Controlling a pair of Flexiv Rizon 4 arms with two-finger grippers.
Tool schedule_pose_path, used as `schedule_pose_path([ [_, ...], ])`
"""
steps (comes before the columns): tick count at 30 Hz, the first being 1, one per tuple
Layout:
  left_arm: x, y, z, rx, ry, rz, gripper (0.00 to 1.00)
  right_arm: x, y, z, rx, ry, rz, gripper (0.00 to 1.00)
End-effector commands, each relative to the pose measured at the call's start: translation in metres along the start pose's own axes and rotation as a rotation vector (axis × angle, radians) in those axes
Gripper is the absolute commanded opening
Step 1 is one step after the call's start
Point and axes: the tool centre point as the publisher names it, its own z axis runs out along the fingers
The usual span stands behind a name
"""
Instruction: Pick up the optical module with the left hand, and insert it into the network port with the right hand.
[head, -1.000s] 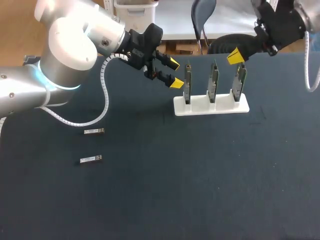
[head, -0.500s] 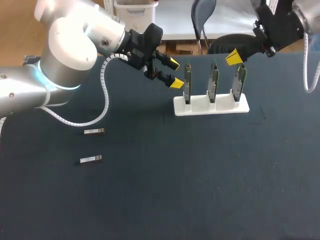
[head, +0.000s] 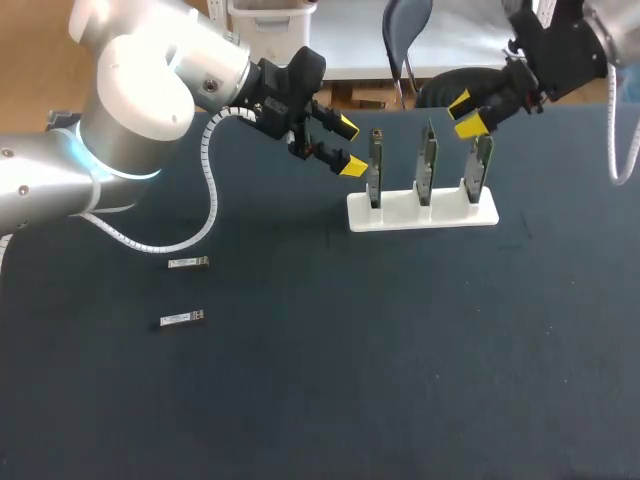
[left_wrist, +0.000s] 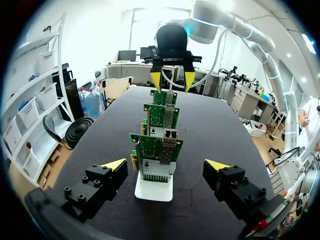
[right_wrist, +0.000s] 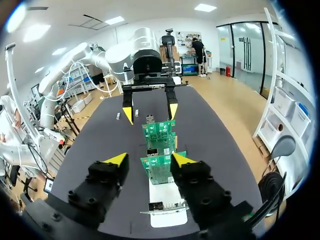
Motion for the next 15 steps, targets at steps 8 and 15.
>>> schedule_pose_path([
  [8,0.002,-0.006,-0.01,-0.03,0.053,0.015,1.0,0.0,0.001,0.0,0.003,0.0,0.0,1.0],
  [15,0.026,-0.025,-0.044,-0.091,0.186,0.033,1.0,0.0,0.001,0.0,0.003,0.0,0.0,1.0],
])
